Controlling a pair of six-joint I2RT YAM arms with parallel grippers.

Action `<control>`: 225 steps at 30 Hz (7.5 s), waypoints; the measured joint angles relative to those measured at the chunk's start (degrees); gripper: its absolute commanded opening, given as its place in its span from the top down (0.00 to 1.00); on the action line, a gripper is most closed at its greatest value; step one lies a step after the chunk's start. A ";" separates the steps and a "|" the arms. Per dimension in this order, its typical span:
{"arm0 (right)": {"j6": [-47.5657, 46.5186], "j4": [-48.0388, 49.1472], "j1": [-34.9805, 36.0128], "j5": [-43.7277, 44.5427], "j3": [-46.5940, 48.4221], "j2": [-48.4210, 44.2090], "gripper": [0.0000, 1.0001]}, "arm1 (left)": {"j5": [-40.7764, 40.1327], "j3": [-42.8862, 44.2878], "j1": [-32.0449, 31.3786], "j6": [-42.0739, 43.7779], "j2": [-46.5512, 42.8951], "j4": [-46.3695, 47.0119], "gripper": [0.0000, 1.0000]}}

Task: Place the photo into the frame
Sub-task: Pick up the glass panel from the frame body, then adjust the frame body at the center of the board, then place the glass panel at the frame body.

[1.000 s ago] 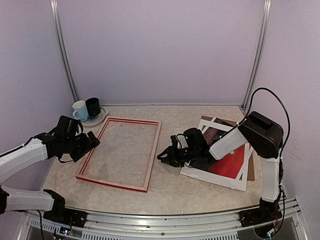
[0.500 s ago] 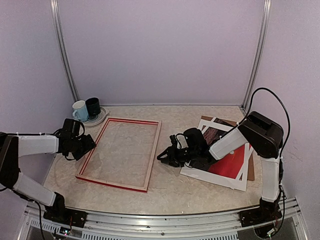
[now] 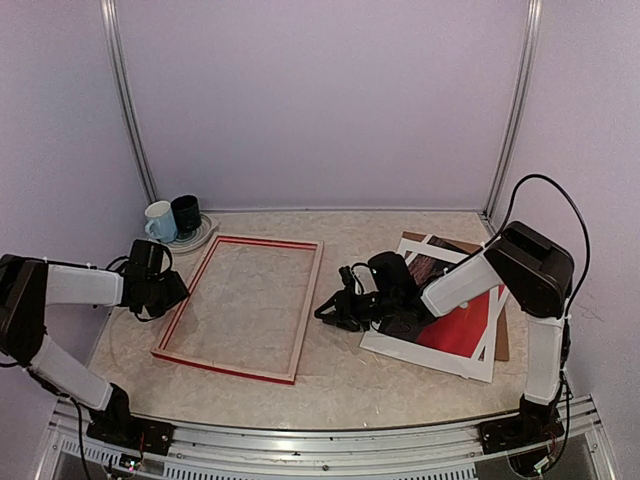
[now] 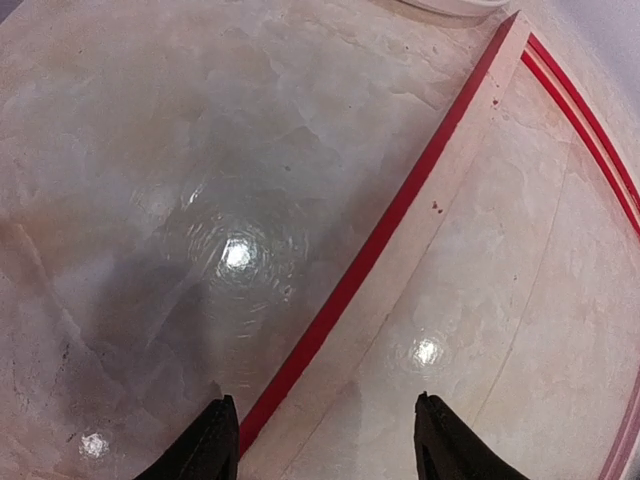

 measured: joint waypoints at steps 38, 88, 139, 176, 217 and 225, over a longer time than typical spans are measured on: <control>-20.85 -26.08 -3.23 3.10 2.56 -16.52 0.87 | -2.93 -6.23 -18.64 -0.48 0.09 5.66 0.91; -3.69 -9.05 -3.72 -2.36 -3.78 -26.40 1.00 | -4.17 -11.23 -25.55 -9.73 -39.39 -8.94 0.18; 0.92 10.95 0.94 -2.38 -10.82 -7.26 1.00 | -13.18 -13.99 -25.86 -14.38 -55.78 -19.21 0.01; -0.83 5.51 0.46 6.27 -9.60 -8.48 1.00 | -11.65 -16.31 -25.86 -15.52 -56.11 -18.99 0.01; -3.39 -0.15 0.26 6.36 -9.68 -11.15 1.00 | -11.67 -18.01 -25.86 -16.57 -58.64 -19.54 0.01; -3.87 -1.86 0.22 6.62 -9.68 -11.19 1.00 | -11.67 -18.34 -25.86 -16.63 -58.71 -19.67 0.01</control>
